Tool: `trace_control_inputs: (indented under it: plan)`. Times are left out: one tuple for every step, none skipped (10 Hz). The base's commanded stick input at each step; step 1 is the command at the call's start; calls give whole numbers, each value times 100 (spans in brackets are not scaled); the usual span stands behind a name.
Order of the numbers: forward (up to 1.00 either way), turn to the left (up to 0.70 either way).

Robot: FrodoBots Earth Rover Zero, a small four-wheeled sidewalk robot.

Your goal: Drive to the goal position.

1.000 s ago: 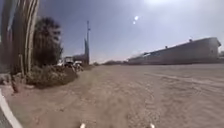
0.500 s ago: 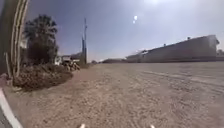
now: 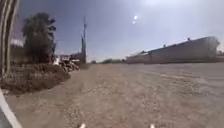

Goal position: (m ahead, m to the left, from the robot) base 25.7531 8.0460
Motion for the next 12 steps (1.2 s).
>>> trace_control_inputs:
  plan:
    - [70,0]
    - [70,0]
    - [70,0]
    - [70,0]
    - [70,0]
    - [70,0]
    - [70,0]
    - [70,0]
    - [70,0]
    - [70,0]
    - [70,0]
    - [70,0]
